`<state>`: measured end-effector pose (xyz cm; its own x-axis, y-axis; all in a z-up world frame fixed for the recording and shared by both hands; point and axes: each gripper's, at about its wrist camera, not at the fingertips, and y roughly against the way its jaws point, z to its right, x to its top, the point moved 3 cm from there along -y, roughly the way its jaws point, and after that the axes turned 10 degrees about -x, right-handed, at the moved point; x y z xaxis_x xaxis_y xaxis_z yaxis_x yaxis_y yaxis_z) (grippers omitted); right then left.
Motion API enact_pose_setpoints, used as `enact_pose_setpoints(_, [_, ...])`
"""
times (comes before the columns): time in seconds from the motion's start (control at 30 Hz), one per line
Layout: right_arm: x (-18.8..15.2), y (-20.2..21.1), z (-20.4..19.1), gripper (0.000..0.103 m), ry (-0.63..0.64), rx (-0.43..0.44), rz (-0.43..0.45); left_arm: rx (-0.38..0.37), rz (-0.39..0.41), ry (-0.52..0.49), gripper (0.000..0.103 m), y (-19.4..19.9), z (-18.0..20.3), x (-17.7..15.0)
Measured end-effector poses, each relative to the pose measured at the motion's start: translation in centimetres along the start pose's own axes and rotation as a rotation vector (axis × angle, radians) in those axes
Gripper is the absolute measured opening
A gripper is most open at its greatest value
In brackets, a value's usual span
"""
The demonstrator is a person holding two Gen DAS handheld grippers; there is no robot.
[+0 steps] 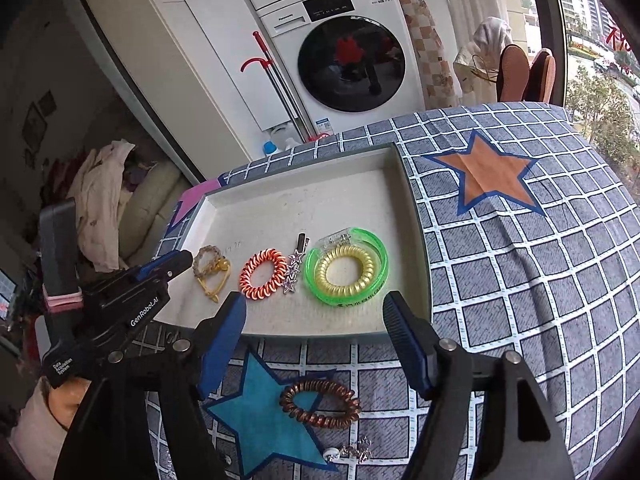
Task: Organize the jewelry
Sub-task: 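Withdraw both tools from the tray back over the remaining jewelry, then grasp the clear crystal bead chain with the left tool while the right tool grasps the white-bead keychain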
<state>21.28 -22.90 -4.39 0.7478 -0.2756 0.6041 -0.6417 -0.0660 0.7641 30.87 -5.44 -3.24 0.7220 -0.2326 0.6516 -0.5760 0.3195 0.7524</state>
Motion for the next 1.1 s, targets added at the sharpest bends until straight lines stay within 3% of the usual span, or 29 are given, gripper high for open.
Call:
enact_pose_setpoints(0.03, [-0.2, 0.2, 0.1, 0.074, -0.001, -0.002, -0.001, 0.006, -0.001, 0.008, 0.103, 0.2, 0.0, 0.0])
enact_pose_setpoints(0.13, [-0.8, 1.0, 0.2, 0.078, -0.001, -0.01, 0.004, 0.026, 0.047, 0.018, 0.103, 1.1, -0.3, -0.2])
enact_pose_setpoints(0.17, [-0.9, 1.2, 0.2, 0.085, 0.0, -0.017, 0.008, 0.021, 0.047, 0.023, 0.103, 1.2, -0.4, -0.3])
enact_pose_setpoints(0.5, [-3.0, 5.3, 0.8, 0.088, -0.038, -0.015, 0.115, 0.042, 0.086, 0.007, 0.103, 5.3, -0.9, -3.6])
enact_pose_setpoints(0.63, [-3.7, 6.1, 1.1, 0.088, -0.052, -0.013, 0.068, 0.015, 0.082, 0.0, 0.103, 7.2, -0.4, -5.5])
enact_pose_setpoints(0.87, [-6.8, 6.3, 1.0, 0.088, 0.032, -0.047, 0.001, -0.008, 0.07, -0.032, 0.103, 10.3, 1.1, -10.3])
enact_pose_setpoints(1.1, [-10.8, 5.5, 1.3, 0.088, 0.072, -0.096, -0.07, -0.023, -0.007, 0.021, 0.103, 10.1, 1.7, -15.3])
